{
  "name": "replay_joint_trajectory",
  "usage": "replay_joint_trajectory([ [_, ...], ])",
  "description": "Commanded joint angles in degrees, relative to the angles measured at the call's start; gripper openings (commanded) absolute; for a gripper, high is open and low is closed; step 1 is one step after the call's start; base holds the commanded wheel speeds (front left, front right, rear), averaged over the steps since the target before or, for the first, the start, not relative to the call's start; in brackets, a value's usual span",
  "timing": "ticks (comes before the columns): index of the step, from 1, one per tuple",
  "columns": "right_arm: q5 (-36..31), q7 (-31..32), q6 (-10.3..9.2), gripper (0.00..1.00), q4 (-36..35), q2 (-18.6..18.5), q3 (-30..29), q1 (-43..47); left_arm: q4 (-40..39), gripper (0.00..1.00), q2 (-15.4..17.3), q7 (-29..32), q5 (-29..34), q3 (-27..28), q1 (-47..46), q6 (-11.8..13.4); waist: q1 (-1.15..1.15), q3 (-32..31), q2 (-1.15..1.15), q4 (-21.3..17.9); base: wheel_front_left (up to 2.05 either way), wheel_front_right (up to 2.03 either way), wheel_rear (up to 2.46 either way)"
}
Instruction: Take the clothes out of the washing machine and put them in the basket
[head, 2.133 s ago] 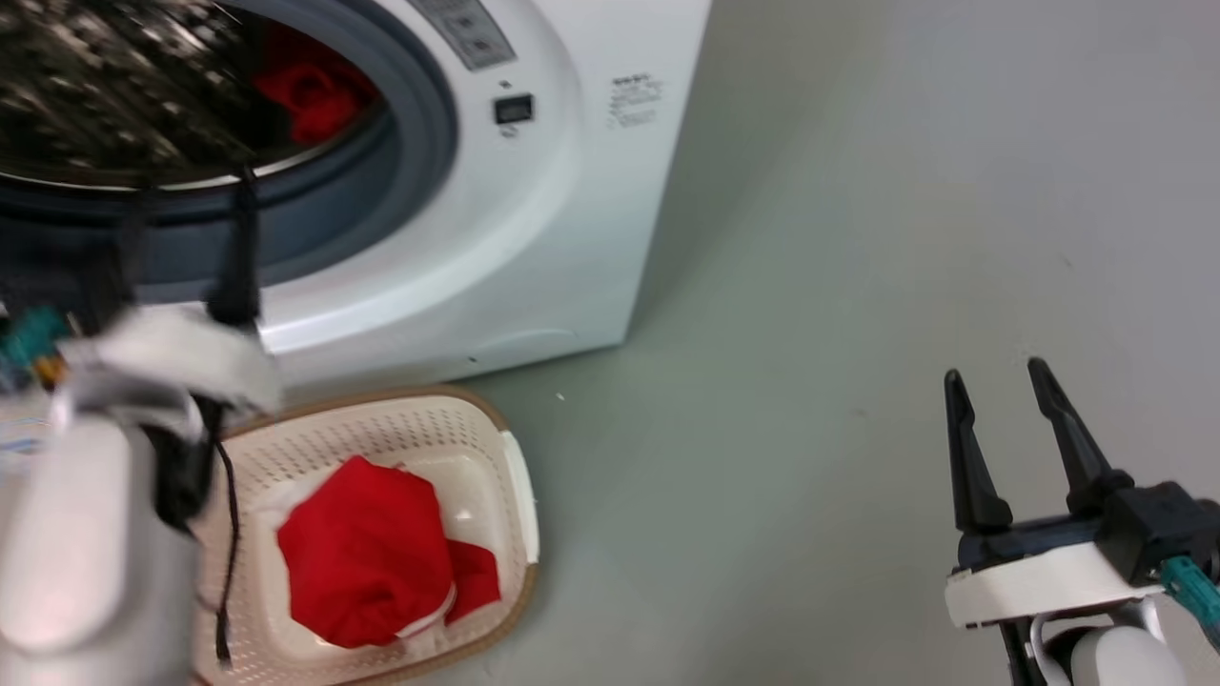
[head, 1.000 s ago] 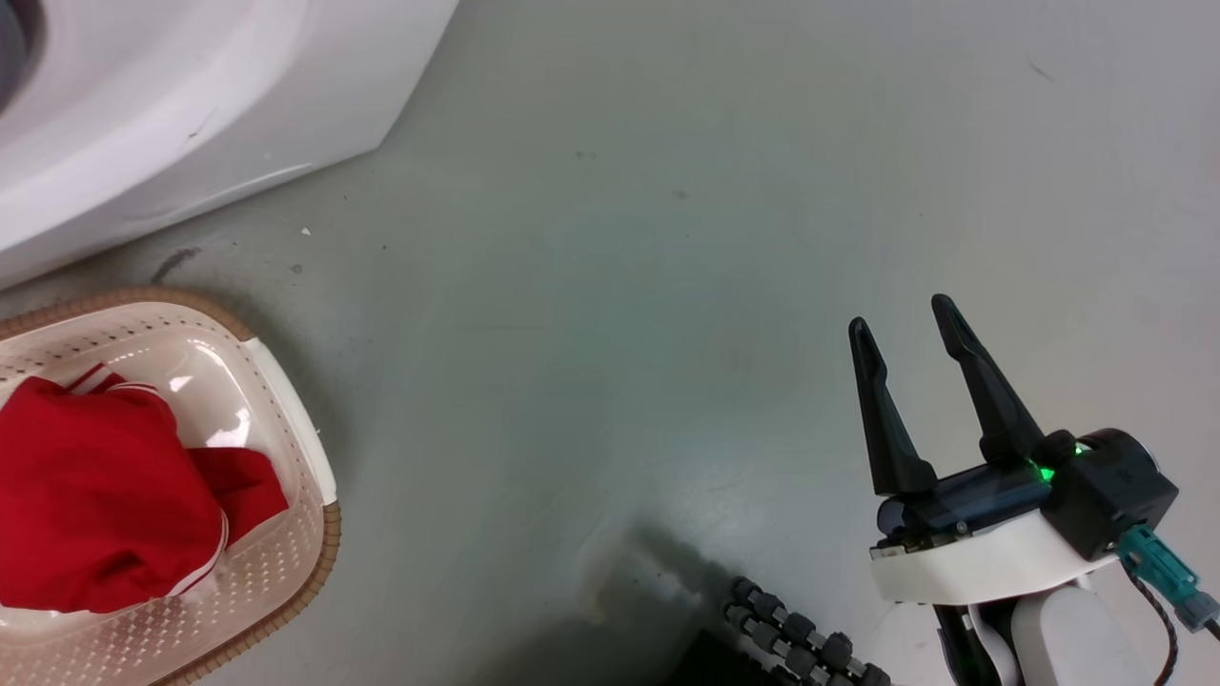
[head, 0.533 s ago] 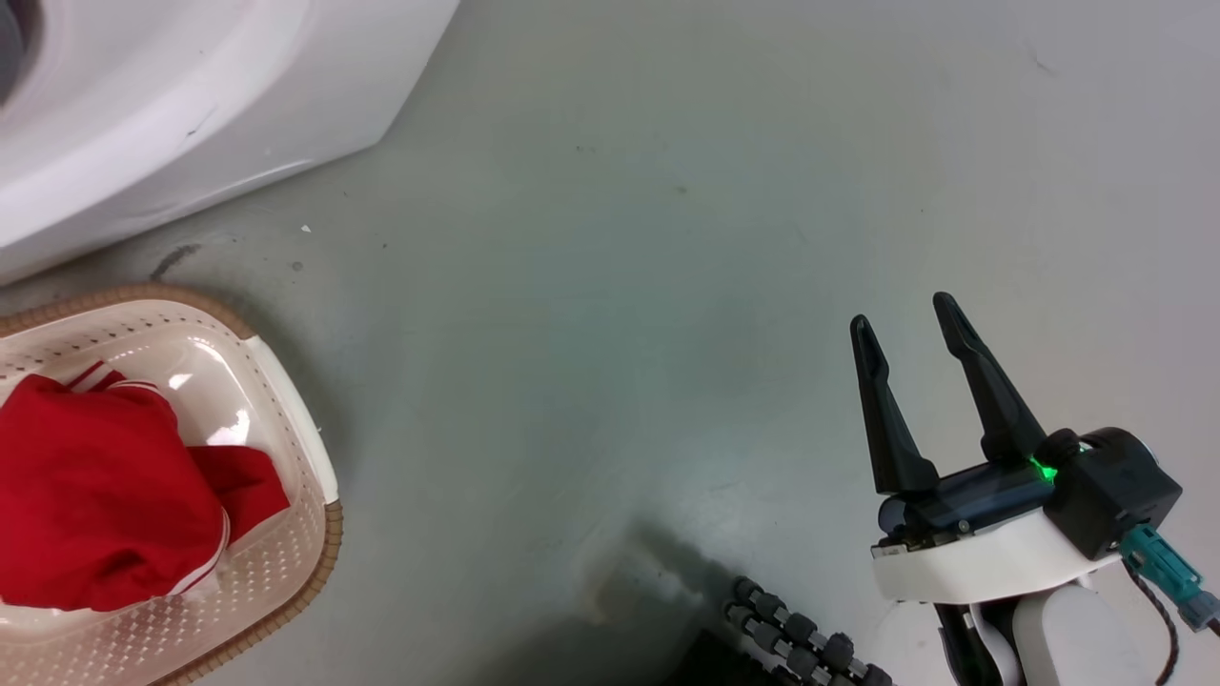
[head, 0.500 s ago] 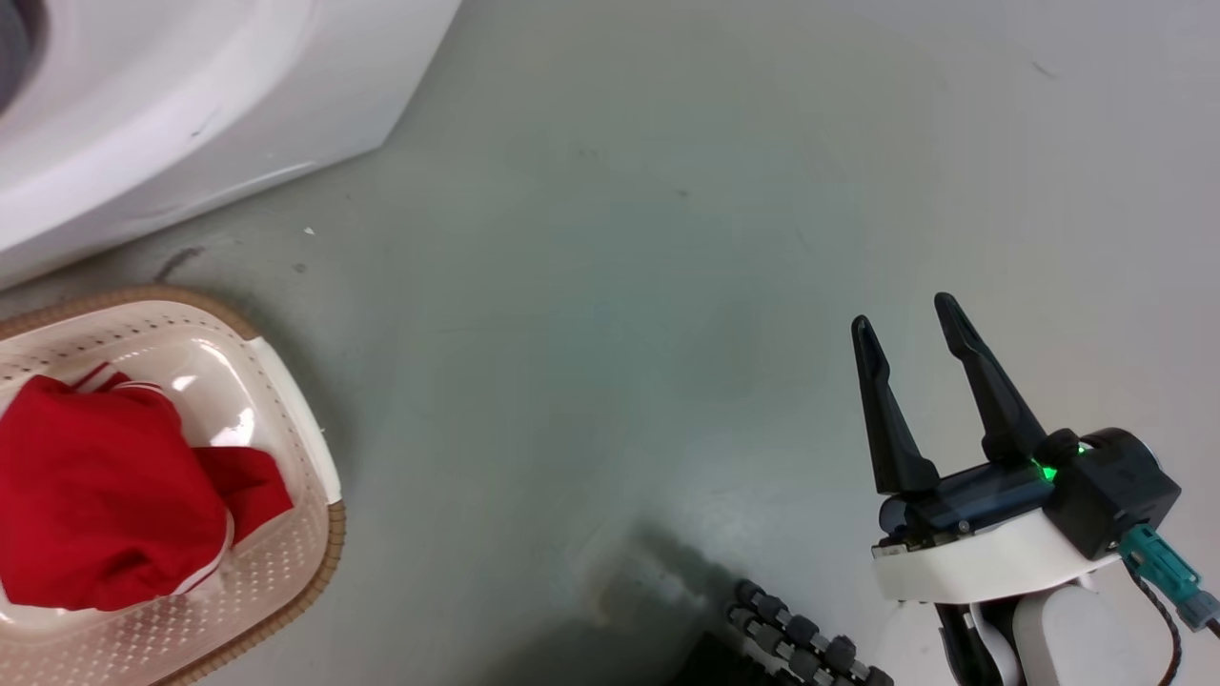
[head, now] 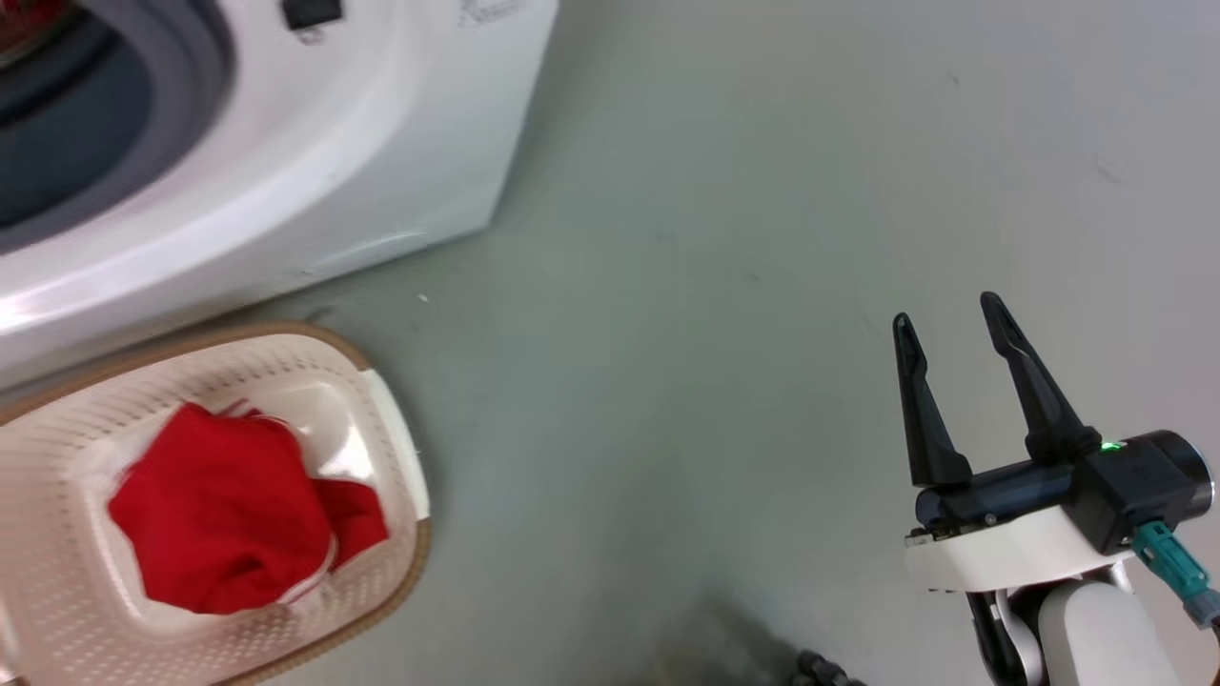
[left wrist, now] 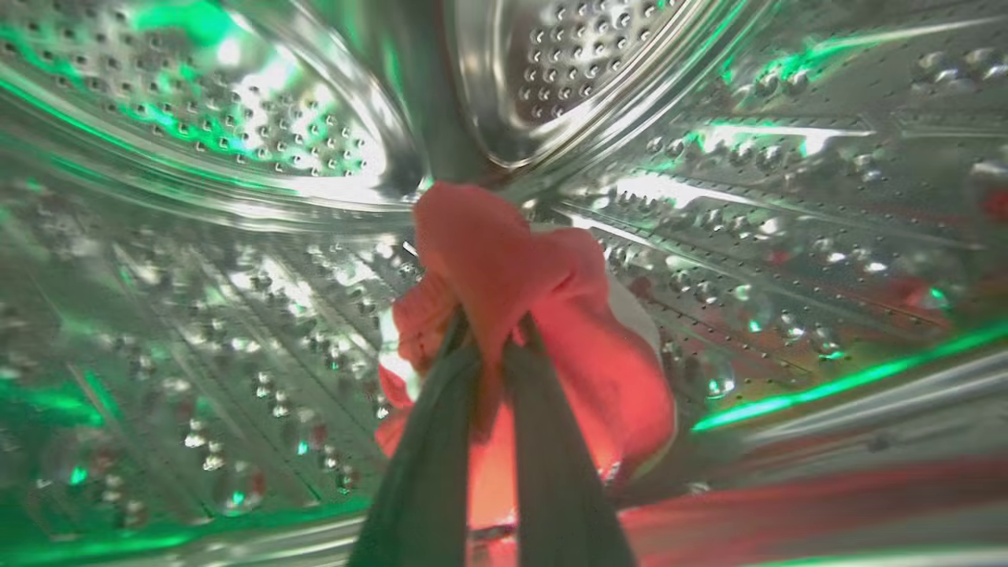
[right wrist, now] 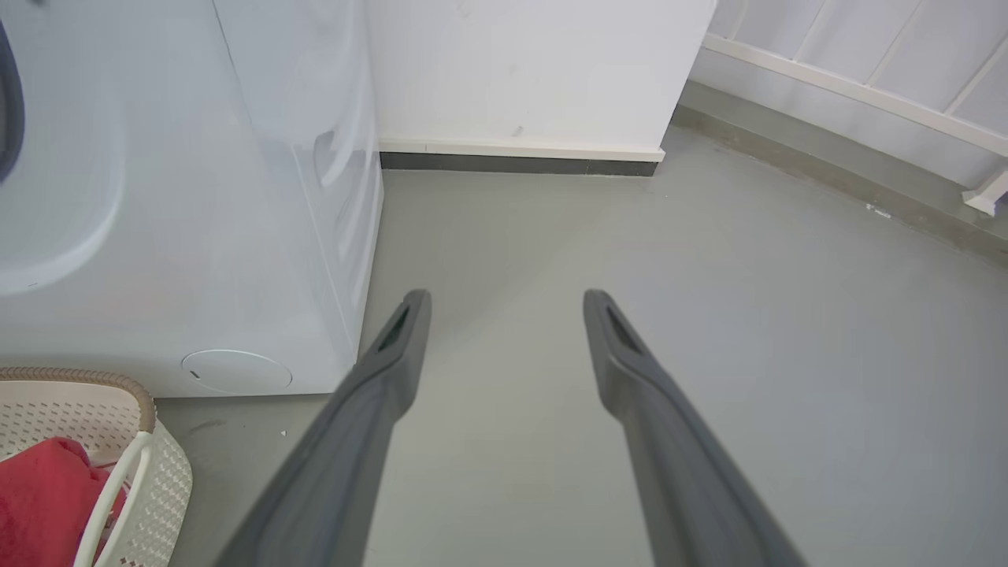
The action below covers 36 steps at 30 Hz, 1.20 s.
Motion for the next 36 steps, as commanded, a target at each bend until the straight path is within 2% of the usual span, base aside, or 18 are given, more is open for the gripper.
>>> replay_joint_trajectory([
  [1,-0.4,-0.1,-0.06,1.0,0.1,0.1,-0.2,0.4,0.1,0.0,-0.6,-1.0,-0.3,-0.4,0.9,-0.1,0.0,-3.1,0.0,2.7,0.0,0.0,0.0],
  [9,-3.5,-0.1,-0.07,1.0,0.9,0.1,-1.3,2.3,-2.2,0.0,-3.4,-12.6,-7.0,-6.9,12.1,-0.1,0.0,-10.4,0.0,7.5,0.0,0.0,0.0],
  [15,-4.6,-0.1,-0.06,1.0,2.0,0.1,-1.3,4.0,-5.4,0.0,-4.8,-17.6,-9.8,-12.8,21.9,-0.1,0.0,-15.8,0.0,10.4,0.0,0.0,0.0],
  [21,-5.0,-0.1,-0.06,1.0,3.1,0.1,-1.3,6.1,-9.1,0.0,-5.9,-22.5,-11.7,-13.6,30.3,-0.1,0.0,-20.7,0.0,12.9,0.0,0.0,0.0],
  [27,-5.4,-0.1,-0.06,1.0,4.0,0.1,-1.1,7.5,-18.2,0.0,-6.9,-24.5,-12.3,-10.7,37.7,3.7,0.0,-24.6,0.0,15.1,0.0,0.0,0.0],
  [36,-5.2,-0.1,-0.06,1.0,4.8,0.1,-2.3,9.4,-41.5,0.0,-7.5,-24.7,-10.2,-4.9,50.5,11.2,0.0,-28.4,0.0,18.2,0.0,0.0,0.0],
])
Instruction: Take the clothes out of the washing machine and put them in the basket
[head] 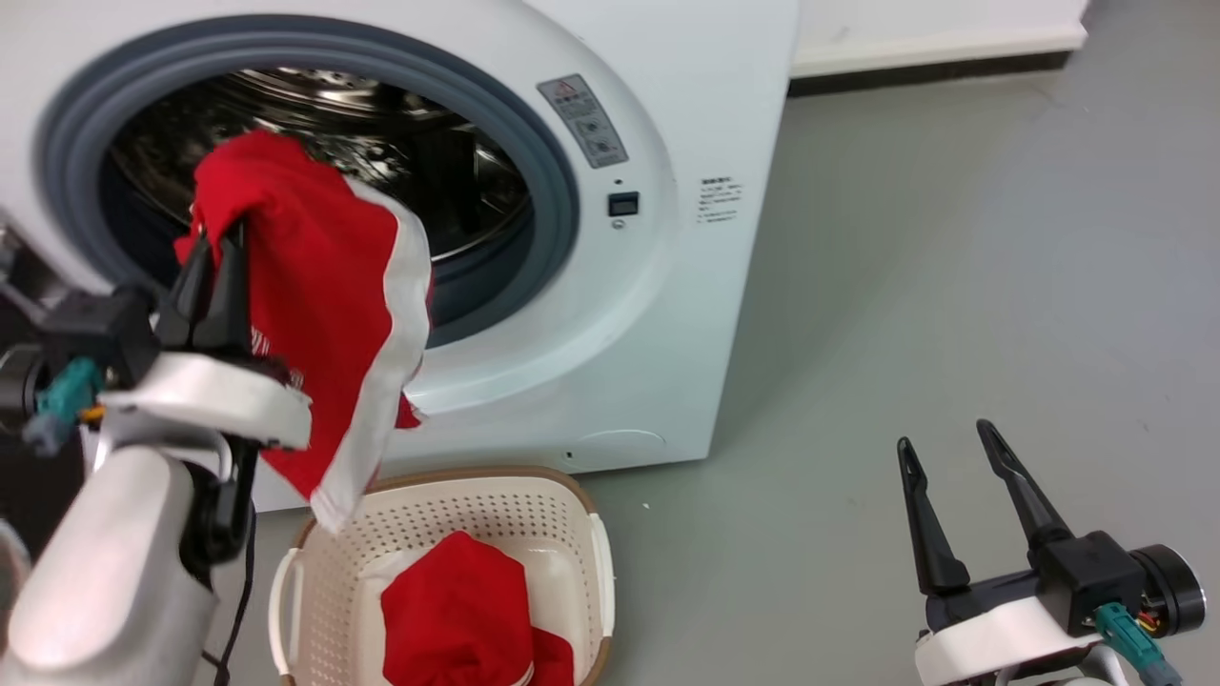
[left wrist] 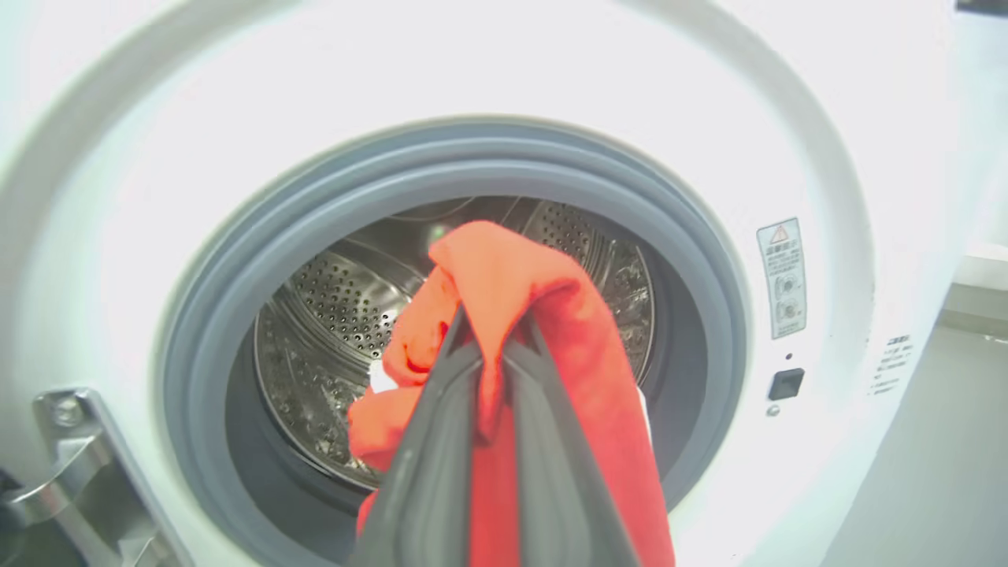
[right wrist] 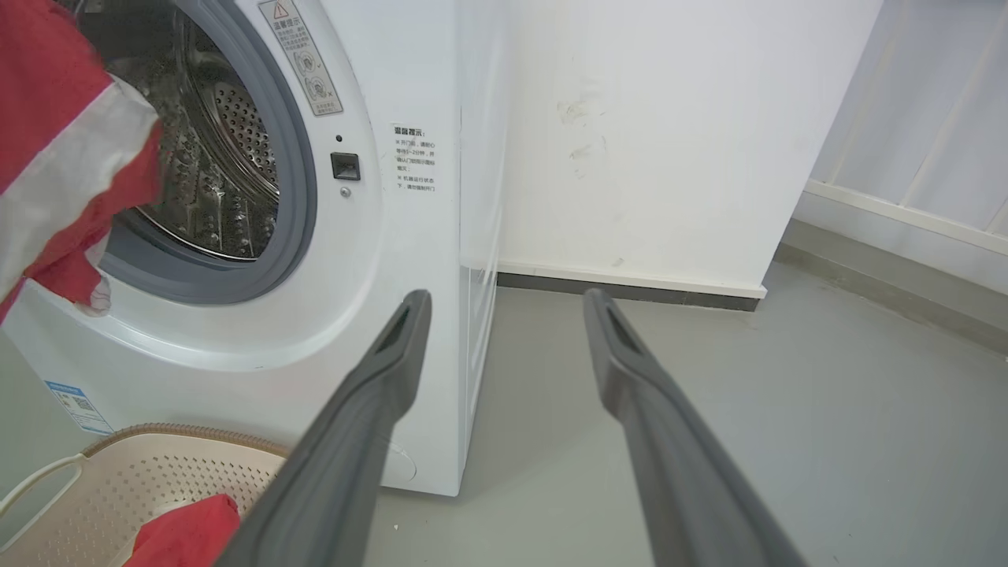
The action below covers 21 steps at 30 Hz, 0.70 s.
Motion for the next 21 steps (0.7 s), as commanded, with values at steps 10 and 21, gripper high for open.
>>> replay_joint_trajectory([
  [10,-0.2,-0.1,-0.06,1.0,-0.4,0.1,-0.2,0.2,-14.5,0.0,0.0,4.4,-0.2,-0.7,14.0,5.7,0.01,0.3,0.0,2.9,0.0,0.0,0.0],
  [21,-0.9,-0.1,-0.06,1.0,-1.0,0.1,-0.4,-2.5,-2.3,0.0,-2.6,8.2,-3.7,-4.2,16.2,3.3,0.01,8.5,0.0,1.1,0.0,0.0,0.0],
])
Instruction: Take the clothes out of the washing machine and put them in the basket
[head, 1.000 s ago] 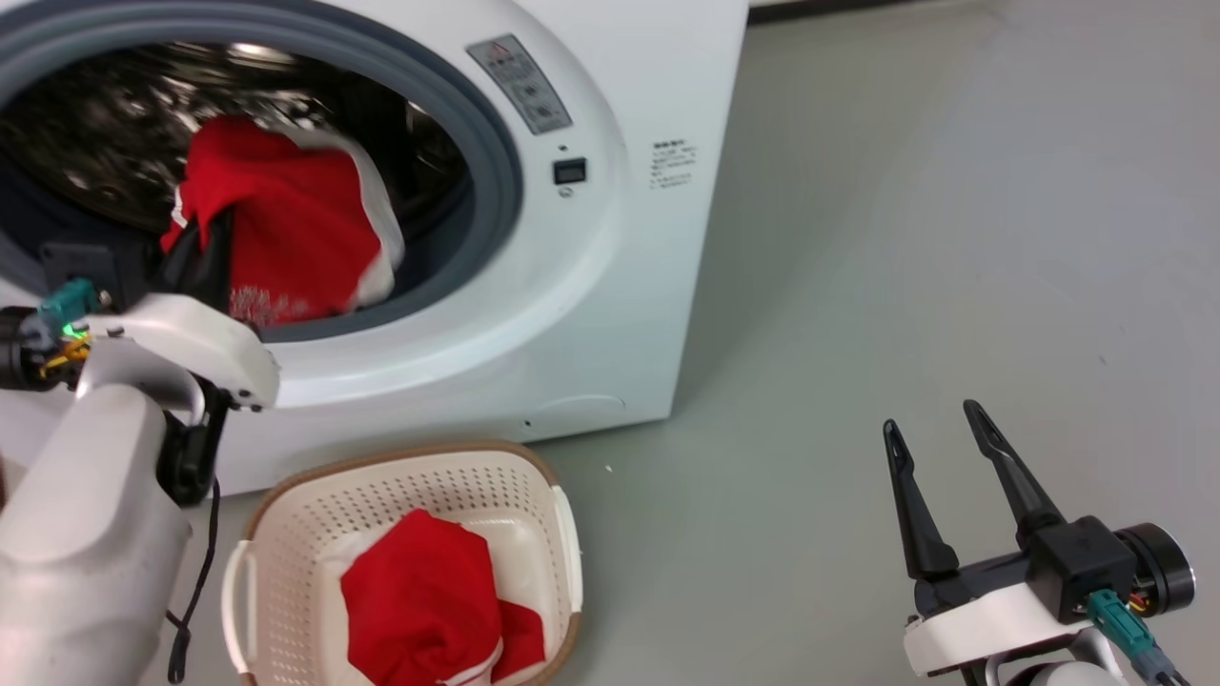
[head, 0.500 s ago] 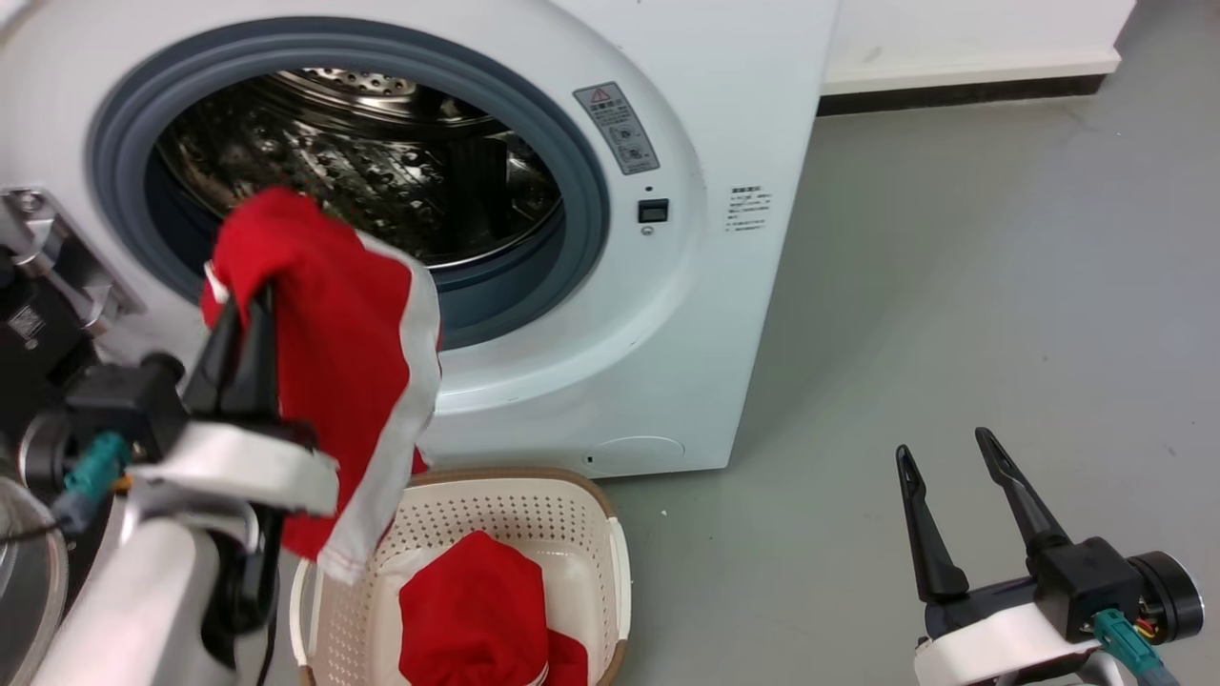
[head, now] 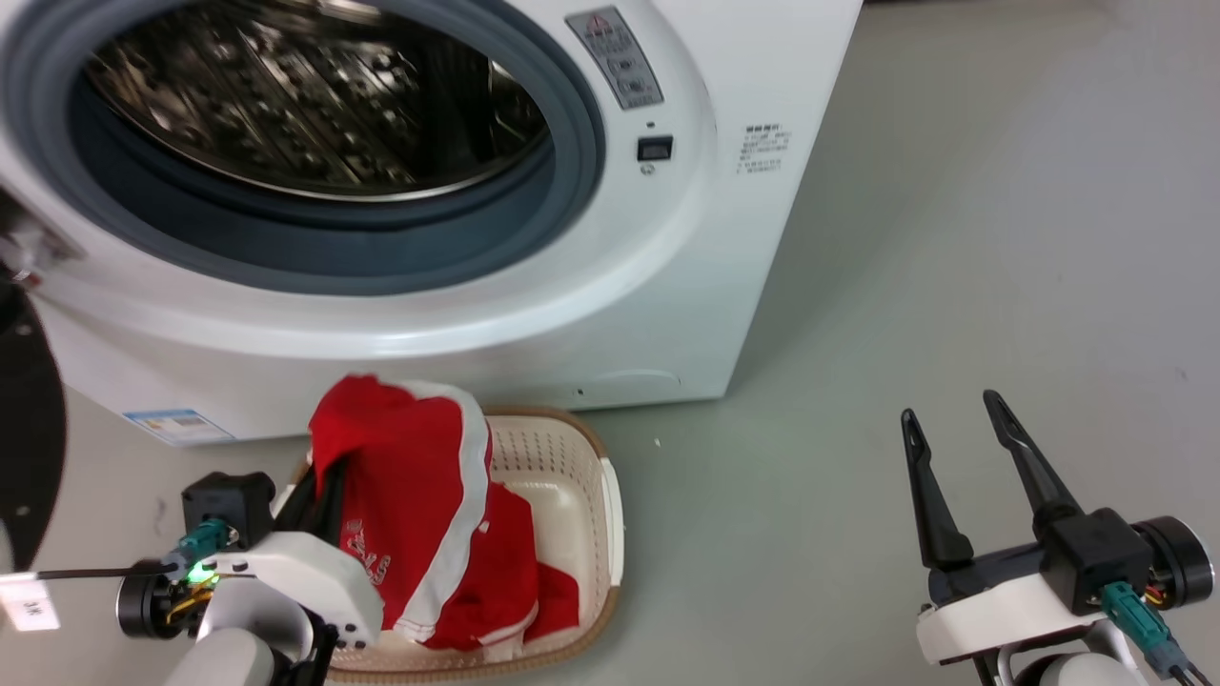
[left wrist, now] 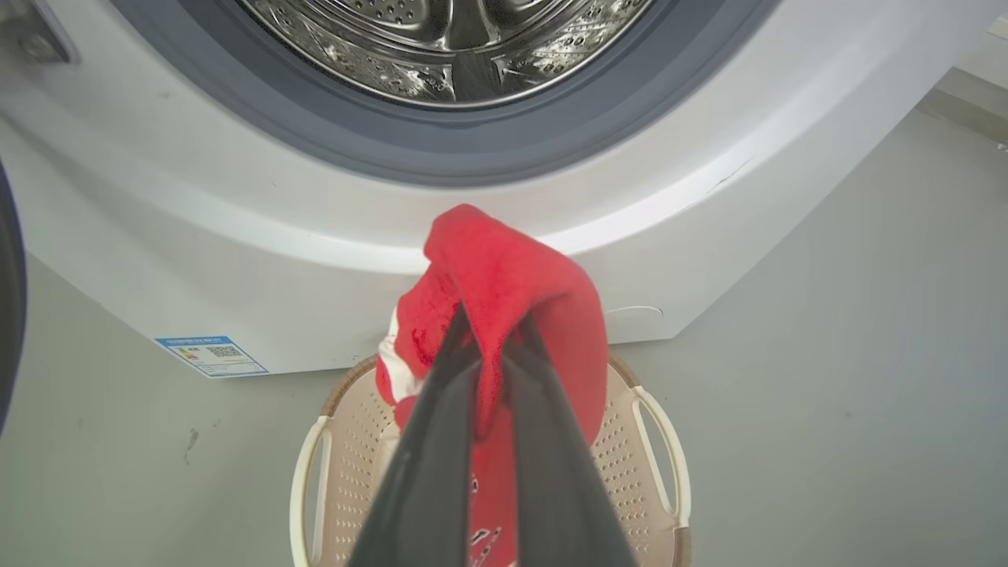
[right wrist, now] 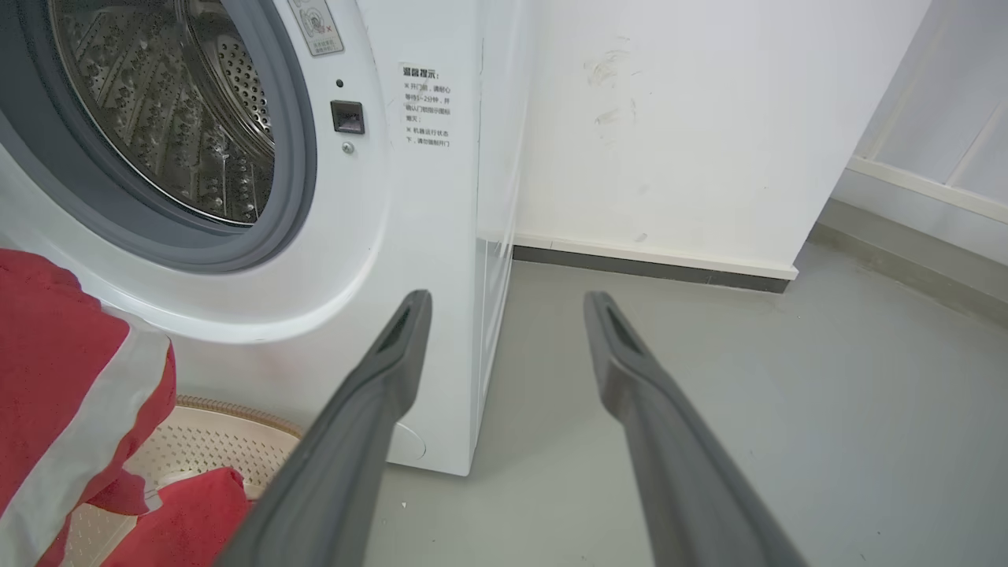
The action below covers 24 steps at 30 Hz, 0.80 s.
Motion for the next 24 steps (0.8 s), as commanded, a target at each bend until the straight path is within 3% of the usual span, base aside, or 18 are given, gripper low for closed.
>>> replay_joint_trajectory([
  [1,-0.2,-0.1,-0.06,1.0,-0.3,0.1,0.1,-0.8,2.2,0.0,0.1,0.0,0.1,-0.4,-1.3,-0.7,0.0,2.7,0.0,-1.3,0.0,0.0,0.0],
  [10,-0.6,-0.1,-0.06,1.0,-1.6,0.1,0.1,-3.5,22.4,0.0,-3.3,-2.5,0.3,-2.7,-9.7,-5.3,0.0,12.0,0.0,-4.6,0.0,0.0,0.0],
  [24,0.6,-0.1,-0.06,1.0,-4.5,0.1,-0.8,-6.4,46.4,0.0,-5.9,-6.0,1.5,-3.9,-25.3,-9.2,0.0,24.3,0.0,-8.8,0.0,0.0,0.0],
])
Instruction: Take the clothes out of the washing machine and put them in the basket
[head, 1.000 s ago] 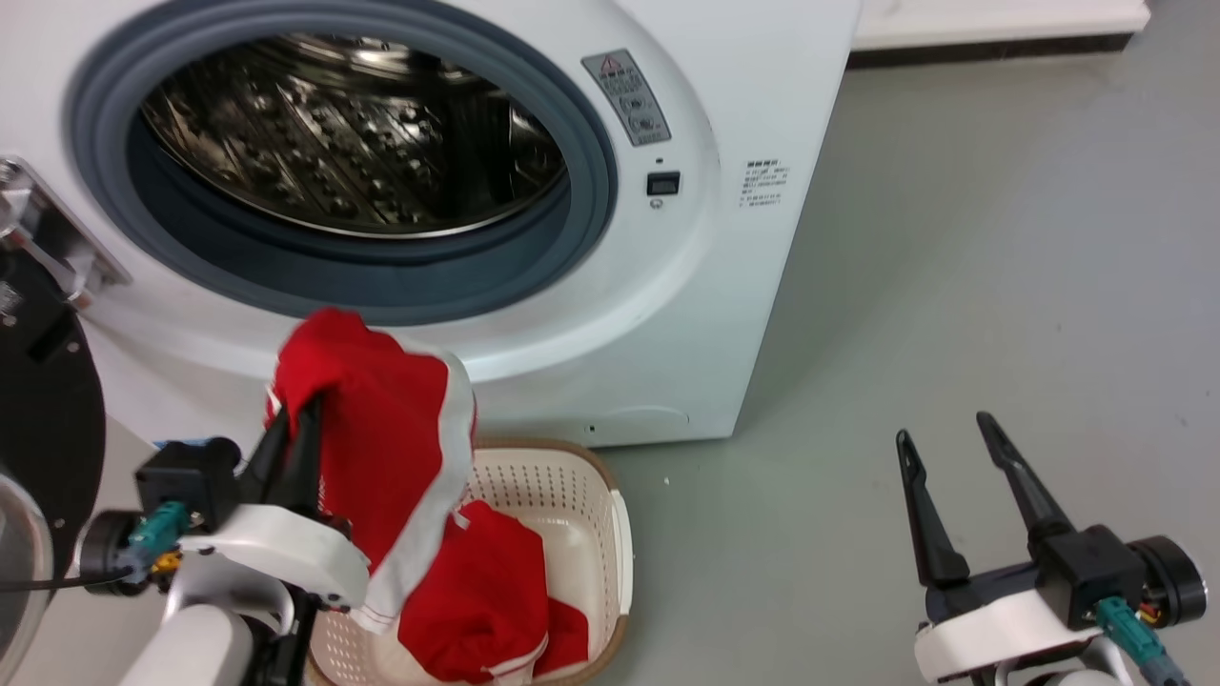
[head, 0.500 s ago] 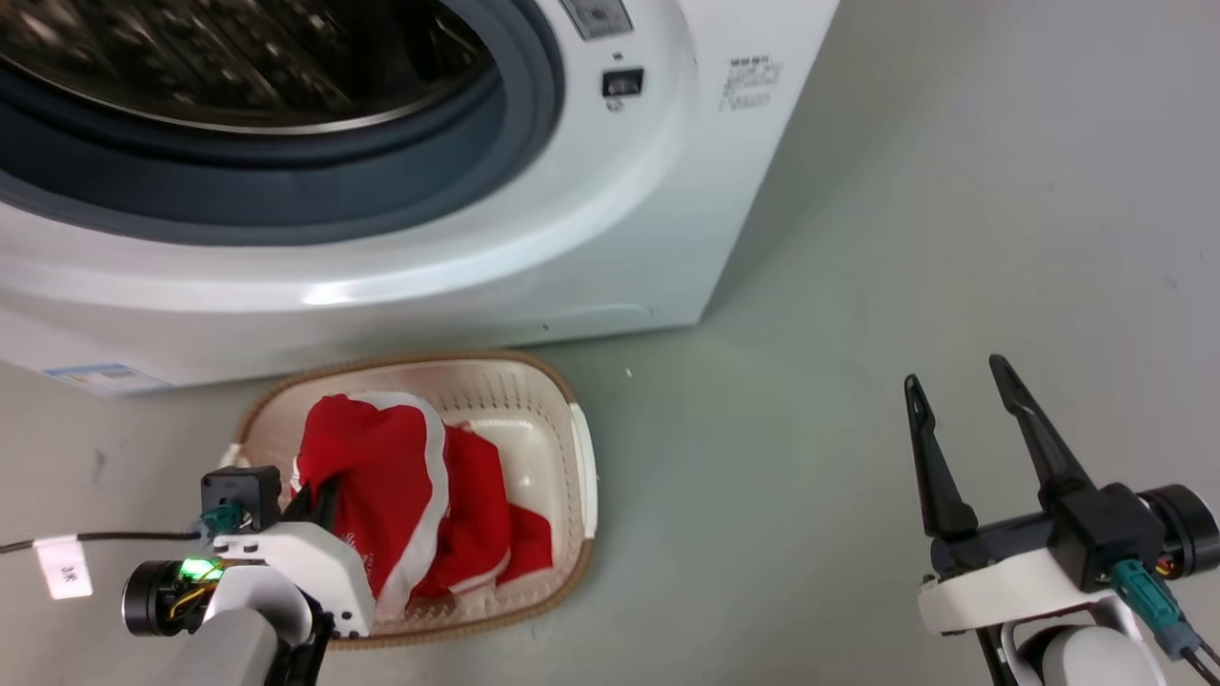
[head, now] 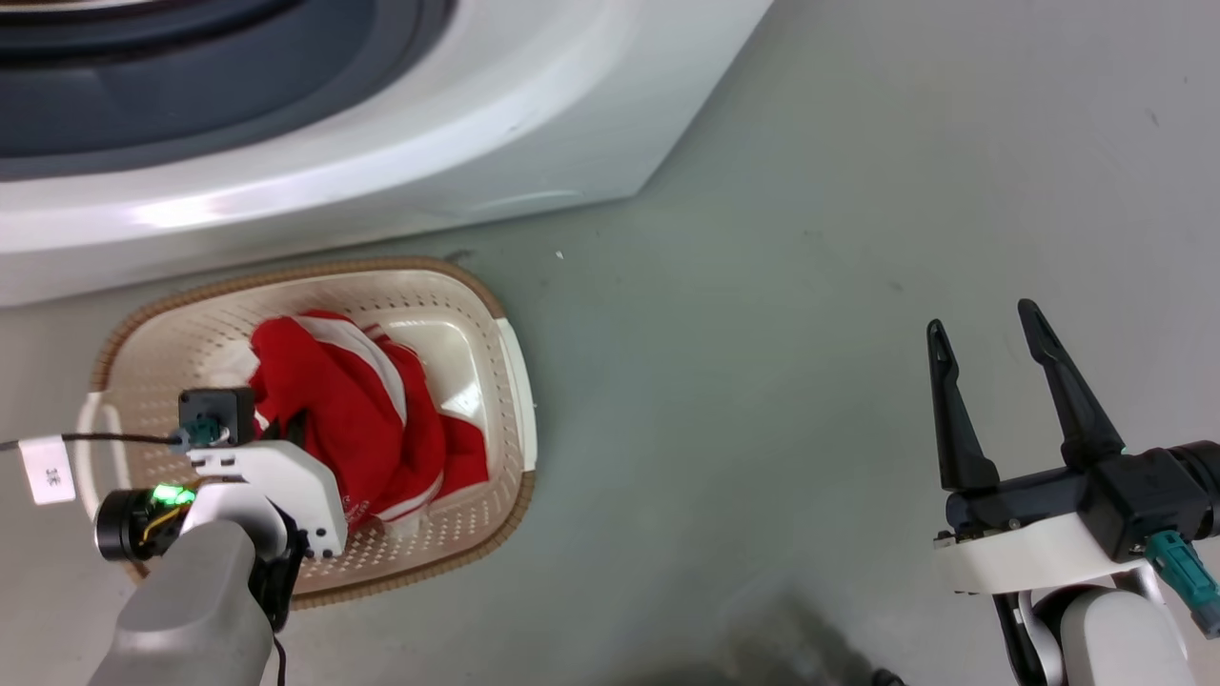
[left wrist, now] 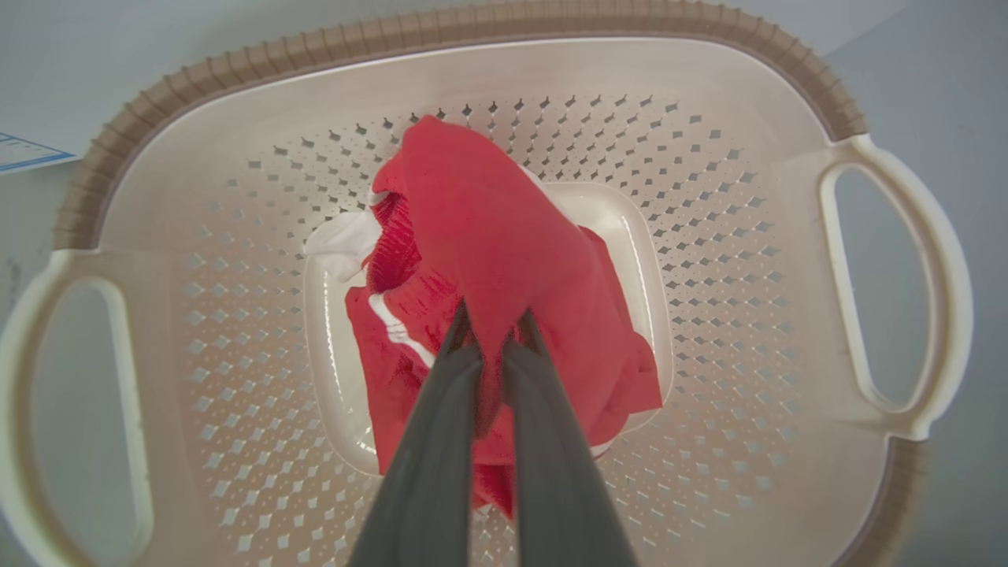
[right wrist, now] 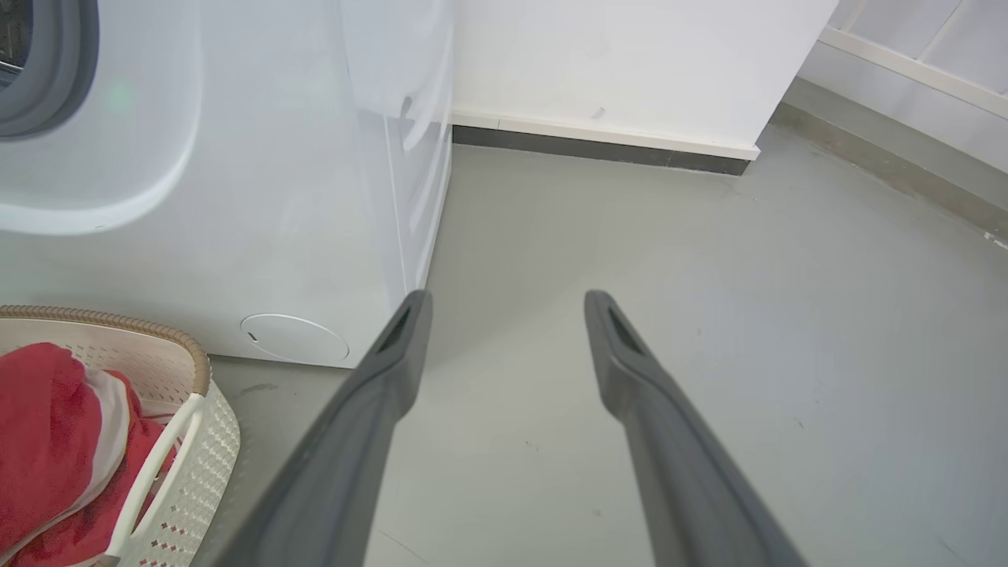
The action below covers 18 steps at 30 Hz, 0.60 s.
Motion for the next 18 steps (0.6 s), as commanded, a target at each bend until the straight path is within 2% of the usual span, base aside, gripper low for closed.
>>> replay_joint_trajectory([
  [1,0.3,-0.1,-0.06,1.0,-0.4,0.1,-0.1,-0.9,1.7,0.0,-0.3,-0.5,0.3,-0.2,-1.3,-0.3,-0.01,2.3,0.0,-1.1,0.0,0.0,0.0],
  [12,2.1,-0.1,-0.06,1.0,-1.6,0.1,0.1,-2.6,9.8,0.0,-0.9,-2.0,0.5,-0.3,-6.5,-0.3,-0.01,5.4,0.0,-1.6,0.0,0.0,0.0],
  [13,2.0,-0.1,-0.06,1.0,-1.5,0.1,0.0,-2.6,10.0,0.72,-1.0,-2.2,0.7,-0.5,-6.7,-0.2,-0.01,5.3,0.0,-1.4,0.0,0.0,0.0],
  [14,1.9,-0.1,-0.06,1.0,-1.2,0.1,-0.1,-2.5,10.3,1.0,-1.1,-2.3,0.7,-0.5,-6.7,0.0,-0.01,5.1,0.0,-1.2,0.0,0.0,0.0],
  [18,2.0,-0.1,-0.06,1.0,-0.6,0.1,-0.6,-2.4,11.1,1.0,-1.5,-2.7,-0.1,0.4,-6.2,0.6,-0.01,3.3,0.0,-0.6,0.0,0.0,0.0],
])
